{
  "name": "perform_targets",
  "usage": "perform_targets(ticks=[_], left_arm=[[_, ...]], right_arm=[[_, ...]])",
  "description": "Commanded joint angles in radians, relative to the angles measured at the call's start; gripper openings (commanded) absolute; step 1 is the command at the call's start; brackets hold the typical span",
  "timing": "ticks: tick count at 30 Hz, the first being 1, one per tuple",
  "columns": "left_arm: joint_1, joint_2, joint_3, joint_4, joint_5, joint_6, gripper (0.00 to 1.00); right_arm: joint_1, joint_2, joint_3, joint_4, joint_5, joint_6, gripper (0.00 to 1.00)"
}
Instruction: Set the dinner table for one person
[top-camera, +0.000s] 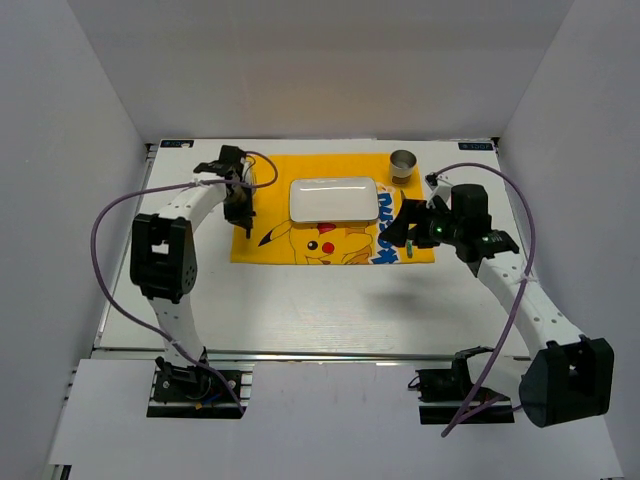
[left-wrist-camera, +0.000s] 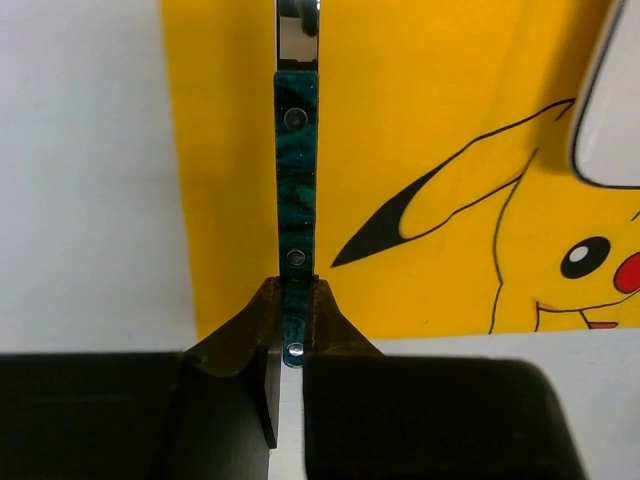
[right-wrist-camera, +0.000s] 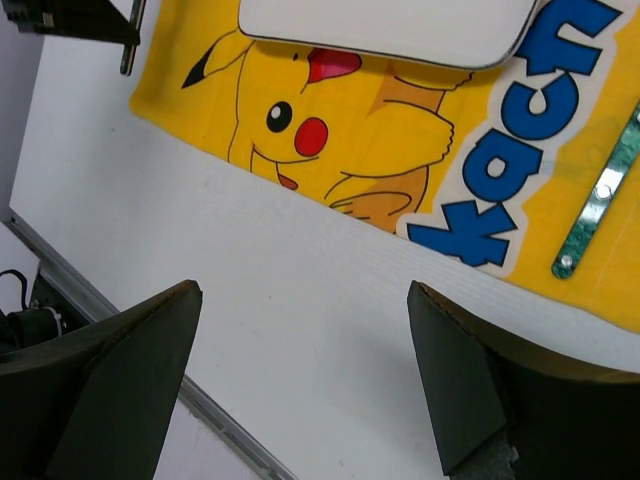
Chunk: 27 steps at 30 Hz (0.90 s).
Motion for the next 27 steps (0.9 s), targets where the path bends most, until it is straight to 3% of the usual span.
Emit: perform_targets(ticks=[1,5,27], left_arm=[[-0.029,0.035,0.114,-0.048,0.008,0.068,0.0],[-0.054,0.104,0.168,-0.093,-0.019,0.086,0.0],[-0.103,0.112,0.041,0.015,-0.087,-0.009,0.0]], right_arm=[[0.009,-0.054,0.023,-0.095,0.042,-0.05,0.89],[0.013,-0.089,0.013,-0.128,0.056,-0.058,0.89],[0.013,-0.148,-0.049,-0.134,0.065,-0.042,0.89]])
